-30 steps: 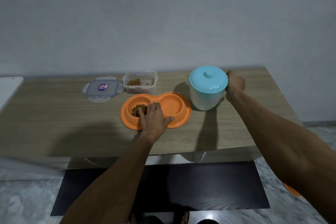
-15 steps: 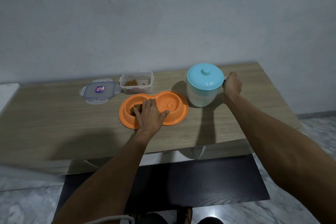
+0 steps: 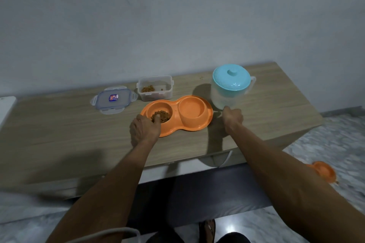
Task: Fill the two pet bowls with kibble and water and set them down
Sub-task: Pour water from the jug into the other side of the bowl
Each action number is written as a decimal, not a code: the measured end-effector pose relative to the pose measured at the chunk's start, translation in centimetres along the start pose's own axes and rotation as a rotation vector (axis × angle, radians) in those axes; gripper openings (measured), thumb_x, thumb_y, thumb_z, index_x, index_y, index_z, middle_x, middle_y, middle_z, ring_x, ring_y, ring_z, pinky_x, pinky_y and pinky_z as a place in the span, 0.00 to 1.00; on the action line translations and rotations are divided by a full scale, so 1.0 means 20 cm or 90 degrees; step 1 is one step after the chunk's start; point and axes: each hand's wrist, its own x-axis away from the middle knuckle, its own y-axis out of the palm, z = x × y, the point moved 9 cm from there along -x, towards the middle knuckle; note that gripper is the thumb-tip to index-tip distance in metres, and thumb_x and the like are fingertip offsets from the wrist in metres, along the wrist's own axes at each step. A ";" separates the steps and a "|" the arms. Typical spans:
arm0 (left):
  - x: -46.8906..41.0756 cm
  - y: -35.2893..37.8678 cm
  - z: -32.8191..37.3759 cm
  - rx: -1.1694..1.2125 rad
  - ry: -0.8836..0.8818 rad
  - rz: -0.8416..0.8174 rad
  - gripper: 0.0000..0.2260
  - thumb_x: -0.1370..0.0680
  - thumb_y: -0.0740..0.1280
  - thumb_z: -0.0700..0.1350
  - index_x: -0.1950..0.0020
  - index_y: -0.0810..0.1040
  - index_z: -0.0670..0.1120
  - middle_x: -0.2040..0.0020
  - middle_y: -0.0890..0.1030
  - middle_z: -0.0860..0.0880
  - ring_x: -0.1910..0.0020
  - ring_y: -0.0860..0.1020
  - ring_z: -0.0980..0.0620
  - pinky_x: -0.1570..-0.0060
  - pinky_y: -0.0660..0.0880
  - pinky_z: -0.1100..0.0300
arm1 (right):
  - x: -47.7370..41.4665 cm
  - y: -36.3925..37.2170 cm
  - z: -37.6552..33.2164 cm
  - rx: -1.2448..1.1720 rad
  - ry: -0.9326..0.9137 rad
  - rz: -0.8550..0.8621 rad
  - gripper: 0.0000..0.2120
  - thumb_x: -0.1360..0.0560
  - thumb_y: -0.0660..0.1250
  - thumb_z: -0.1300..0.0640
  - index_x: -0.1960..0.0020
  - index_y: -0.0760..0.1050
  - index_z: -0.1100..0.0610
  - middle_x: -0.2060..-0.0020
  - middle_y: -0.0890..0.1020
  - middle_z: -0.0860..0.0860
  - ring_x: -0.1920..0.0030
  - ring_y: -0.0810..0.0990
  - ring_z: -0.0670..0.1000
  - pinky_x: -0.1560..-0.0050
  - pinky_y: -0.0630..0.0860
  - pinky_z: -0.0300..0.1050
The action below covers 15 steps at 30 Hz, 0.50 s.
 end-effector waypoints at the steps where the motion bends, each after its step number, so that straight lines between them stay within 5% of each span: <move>1: -0.02 0.00 -0.04 0.008 -0.024 -0.012 0.34 0.24 0.63 0.62 0.29 0.65 0.38 0.30 0.69 0.37 0.30 0.67 0.37 0.34 0.67 0.43 | 0.04 0.05 -0.01 0.014 -0.012 -0.011 0.29 0.24 0.64 0.47 0.30 0.69 0.64 0.33 0.74 0.62 0.35 0.74 0.65 0.35 0.73 0.54; 5: -0.11 0.00 -0.10 -0.002 -0.029 -0.050 0.35 0.25 0.63 0.64 0.30 0.68 0.38 0.32 0.72 0.38 0.32 0.70 0.38 0.36 0.70 0.44 | 0.14 0.22 -0.03 0.078 -0.025 -0.042 0.36 0.30 0.66 0.38 0.31 0.71 0.62 0.35 0.75 0.61 0.38 0.76 0.64 0.39 0.77 0.59; 15: -0.18 0.00 -0.12 0.010 -0.040 -0.118 0.26 0.30 0.69 0.62 0.44 0.81 0.42 0.44 0.81 0.40 0.44 0.79 0.37 0.45 0.78 0.46 | 0.24 0.24 0.00 0.152 -0.016 0.003 0.31 0.33 0.72 0.44 0.36 0.75 0.61 0.38 0.76 0.61 0.42 0.79 0.64 0.45 0.81 0.60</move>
